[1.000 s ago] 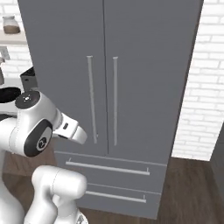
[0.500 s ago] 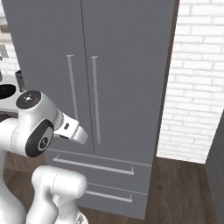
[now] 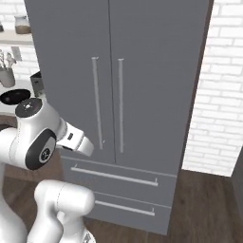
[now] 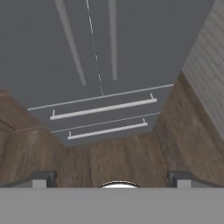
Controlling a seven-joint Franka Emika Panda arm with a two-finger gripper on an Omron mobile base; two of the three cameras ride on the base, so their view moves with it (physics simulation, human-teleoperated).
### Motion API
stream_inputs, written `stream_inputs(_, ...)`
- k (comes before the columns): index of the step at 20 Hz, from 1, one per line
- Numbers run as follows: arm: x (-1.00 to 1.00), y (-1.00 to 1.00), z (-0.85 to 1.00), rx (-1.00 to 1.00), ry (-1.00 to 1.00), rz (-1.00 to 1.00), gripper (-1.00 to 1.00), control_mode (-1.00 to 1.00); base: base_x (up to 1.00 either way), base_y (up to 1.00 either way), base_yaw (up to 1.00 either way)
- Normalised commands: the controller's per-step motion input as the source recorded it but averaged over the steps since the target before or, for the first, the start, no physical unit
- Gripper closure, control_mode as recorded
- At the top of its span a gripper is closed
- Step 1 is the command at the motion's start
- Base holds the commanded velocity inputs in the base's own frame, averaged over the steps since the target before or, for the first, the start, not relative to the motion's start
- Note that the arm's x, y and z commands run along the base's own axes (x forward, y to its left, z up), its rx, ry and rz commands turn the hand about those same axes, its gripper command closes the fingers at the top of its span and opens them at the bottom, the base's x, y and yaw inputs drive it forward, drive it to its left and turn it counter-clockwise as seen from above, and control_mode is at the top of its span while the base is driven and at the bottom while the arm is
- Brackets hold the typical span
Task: Grab a lemon wedge from the fridge and one ice cube from the ice bowl, and put them in the glass of lemonade.
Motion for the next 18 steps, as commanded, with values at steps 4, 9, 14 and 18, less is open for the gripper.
stream_inputs(4, 0.0, 0.0, 0.0, 0.0, 0.0, 0.0, -1.0, 1.0, -0.08, 0.32, 0.0)
stream_inputs(9, 0.0, 0.0, 0.0, 0.0, 0.0, 0.0, -1.0, 1.0, -0.53, 0.04, 0.0)
stream_inputs(14, 0.0, 0.0, 0.0, 0.0, 0.0, 0.0, -1.0, 1.0, -0.46, 0.0, 0.0)
stream_inputs(18, -0.01, 0.05, 0.08, 0.0, -0.02, 0.0, -1.0, -1.0, -0.09, 0.02, 0.0)
